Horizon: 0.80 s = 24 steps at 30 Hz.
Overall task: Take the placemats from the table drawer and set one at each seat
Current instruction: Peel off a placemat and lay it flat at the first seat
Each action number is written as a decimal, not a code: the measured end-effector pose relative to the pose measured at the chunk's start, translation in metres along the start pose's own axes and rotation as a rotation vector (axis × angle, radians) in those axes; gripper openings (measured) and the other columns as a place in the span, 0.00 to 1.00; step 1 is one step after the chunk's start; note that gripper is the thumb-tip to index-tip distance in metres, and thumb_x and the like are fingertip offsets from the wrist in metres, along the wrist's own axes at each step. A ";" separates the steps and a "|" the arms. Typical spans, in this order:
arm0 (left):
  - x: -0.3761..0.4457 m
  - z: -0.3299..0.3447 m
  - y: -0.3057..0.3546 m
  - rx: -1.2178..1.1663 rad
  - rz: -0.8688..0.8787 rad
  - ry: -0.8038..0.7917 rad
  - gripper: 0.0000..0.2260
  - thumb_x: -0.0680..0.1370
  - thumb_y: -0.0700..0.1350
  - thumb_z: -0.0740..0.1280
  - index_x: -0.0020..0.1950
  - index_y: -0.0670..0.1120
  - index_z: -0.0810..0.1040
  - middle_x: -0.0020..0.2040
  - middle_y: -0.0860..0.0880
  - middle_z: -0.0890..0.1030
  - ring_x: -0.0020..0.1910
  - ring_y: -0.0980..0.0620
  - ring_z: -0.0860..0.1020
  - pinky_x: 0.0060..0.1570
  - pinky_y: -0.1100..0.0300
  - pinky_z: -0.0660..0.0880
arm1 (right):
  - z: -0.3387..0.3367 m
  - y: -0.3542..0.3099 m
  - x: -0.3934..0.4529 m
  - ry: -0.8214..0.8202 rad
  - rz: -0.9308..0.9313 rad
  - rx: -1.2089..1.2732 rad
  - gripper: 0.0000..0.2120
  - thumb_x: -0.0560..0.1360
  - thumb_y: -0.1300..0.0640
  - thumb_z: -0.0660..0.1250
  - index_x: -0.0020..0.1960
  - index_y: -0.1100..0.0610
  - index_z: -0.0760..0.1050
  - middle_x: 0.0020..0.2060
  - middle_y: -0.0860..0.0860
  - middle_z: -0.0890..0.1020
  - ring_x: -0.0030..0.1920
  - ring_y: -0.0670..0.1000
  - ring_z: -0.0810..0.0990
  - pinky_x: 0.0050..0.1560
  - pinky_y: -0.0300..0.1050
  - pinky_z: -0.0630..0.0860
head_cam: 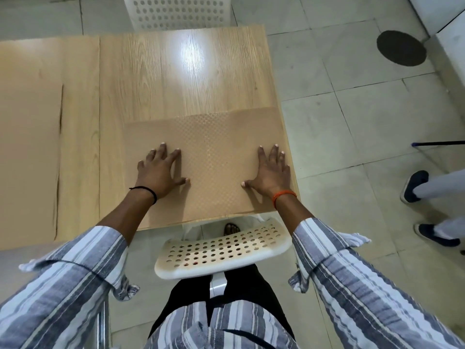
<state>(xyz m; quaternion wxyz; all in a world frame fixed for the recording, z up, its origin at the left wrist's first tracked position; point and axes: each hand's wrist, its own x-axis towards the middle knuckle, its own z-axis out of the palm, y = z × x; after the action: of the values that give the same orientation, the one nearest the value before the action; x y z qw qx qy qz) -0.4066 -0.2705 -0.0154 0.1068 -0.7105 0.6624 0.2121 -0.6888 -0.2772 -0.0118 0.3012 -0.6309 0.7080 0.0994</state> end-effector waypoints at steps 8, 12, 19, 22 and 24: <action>0.026 -0.003 0.033 -0.246 0.127 0.365 0.23 0.79 0.48 0.64 0.73 0.43 0.67 0.75 0.42 0.64 0.73 0.43 0.64 0.70 0.47 0.65 | 0.012 -0.048 0.012 0.263 -0.346 -0.011 0.32 0.81 0.47 0.59 0.80 0.56 0.51 0.80 0.55 0.46 0.80 0.57 0.45 0.78 0.60 0.48; 0.051 0.006 0.011 -0.184 0.071 0.373 0.26 0.80 0.49 0.59 0.77 0.44 0.60 0.79 0.45 0.55 0.78 0.44 0.54 0.75 0.45 0.55 | 0.018 -0.097 0.046 0.229 -0.461 -0.030 0.30 0.81 0.51 0.57 0.80 0.56 0.51 0.80 0.54 0.48 0.80 0.57 0.46 0.77 0.60 0.51; 0.069 0.036 -0.012 -0.100 0.043 0.331 0.29 0.82 0.56 0.50 0.81 0.49 0.47 0.81 0.49 0.47 0.80 0.51 0.44 0.77 0.46 0.44 | 0.047 -0.132 0.083 0.253 -0.494 -0.131 0.30 0.81 0.48 0.53 0.80 0.55 0.50 0.80 0.54 0.50 0.80 0.57 0.47 0.76 0.64 0.48; 0.071 0.037 -0.013 -0.107 0.046 0.353 0.28 0.82 0.55 0.51 0.80 0.50 0.48 0.81 0.50 0.48 0.79 0.51 0.44 0.77 0.46 0.45 | 0.061 -0.131 0.089 0.338 -0.487 -0.136 0.30 0.81 0.44 0.50 0.80 0.54 0.51 0.80 0.54 0.51 0.80 0.56 0.48 0.77 0.64 0.47; 0.071 0.038 -0.014 -0.102 0.043 0.366 0.28 0.82 0.54 0.52 0.80 0.50 0.49 0.81 0.50 0.48 0.79 0.52 0.44 0.77 0.46 0.46 | 0.067 -0.130 0.091 0.386 -0.483 -0.135 0.31 0.81 0.43 0.52 0.80 0.54 0.53 0.80 0.54 0.53 0.80 0.56 0.50 0.77 0.64 0.48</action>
<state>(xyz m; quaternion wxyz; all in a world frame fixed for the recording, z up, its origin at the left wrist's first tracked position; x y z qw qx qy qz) -0.3964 -0.3166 -0.0825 -0.0559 -0.7275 0.6741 0.1148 -0.5462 -0.3419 -0.0845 0.1336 -0.8065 0.5738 -0.0499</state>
